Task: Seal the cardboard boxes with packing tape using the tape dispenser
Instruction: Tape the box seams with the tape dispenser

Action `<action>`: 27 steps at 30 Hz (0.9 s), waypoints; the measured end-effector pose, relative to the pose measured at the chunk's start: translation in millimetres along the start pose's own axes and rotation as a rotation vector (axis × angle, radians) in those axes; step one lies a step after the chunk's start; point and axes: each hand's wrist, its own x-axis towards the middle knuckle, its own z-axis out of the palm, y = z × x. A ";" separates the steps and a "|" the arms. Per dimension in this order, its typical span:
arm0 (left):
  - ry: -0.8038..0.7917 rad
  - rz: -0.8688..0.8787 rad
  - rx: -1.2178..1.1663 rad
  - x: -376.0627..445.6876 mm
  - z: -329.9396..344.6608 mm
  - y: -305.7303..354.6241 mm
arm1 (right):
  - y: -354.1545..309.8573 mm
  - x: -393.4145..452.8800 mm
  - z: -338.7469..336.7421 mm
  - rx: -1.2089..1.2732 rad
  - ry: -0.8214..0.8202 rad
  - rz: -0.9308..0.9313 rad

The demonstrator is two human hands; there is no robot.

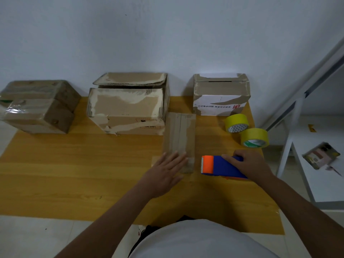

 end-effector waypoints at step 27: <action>-0.054 0.083 0.025 78.7 -18.2 7.4 | 9.7 -20.7 -7.1 0.051 -0.004 0.094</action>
